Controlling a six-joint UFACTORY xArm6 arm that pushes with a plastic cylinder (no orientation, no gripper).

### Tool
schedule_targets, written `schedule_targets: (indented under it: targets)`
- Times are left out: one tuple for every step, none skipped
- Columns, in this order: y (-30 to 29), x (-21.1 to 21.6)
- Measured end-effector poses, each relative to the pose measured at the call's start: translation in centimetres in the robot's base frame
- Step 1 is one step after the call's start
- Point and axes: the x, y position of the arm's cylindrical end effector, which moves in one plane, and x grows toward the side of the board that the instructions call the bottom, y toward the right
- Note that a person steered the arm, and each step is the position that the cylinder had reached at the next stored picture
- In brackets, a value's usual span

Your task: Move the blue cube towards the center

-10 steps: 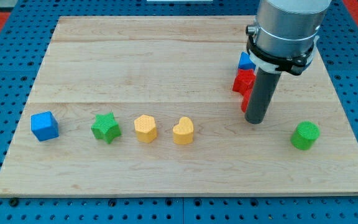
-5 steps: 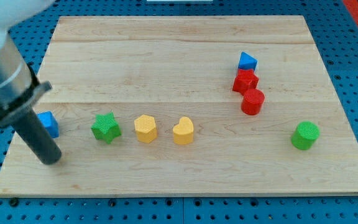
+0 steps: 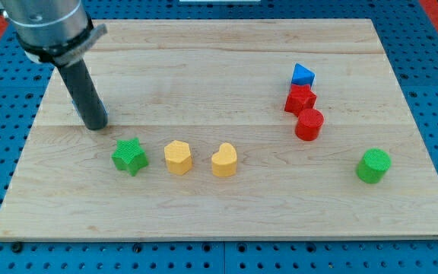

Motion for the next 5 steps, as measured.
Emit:
schedule_targets:
  targets:
    - [-5.1,0.0]
    - [-6.1,-0.6]
    - [1.9,-2.9]
    - [8.0,-5.0]
    - [4.3,-3.8]
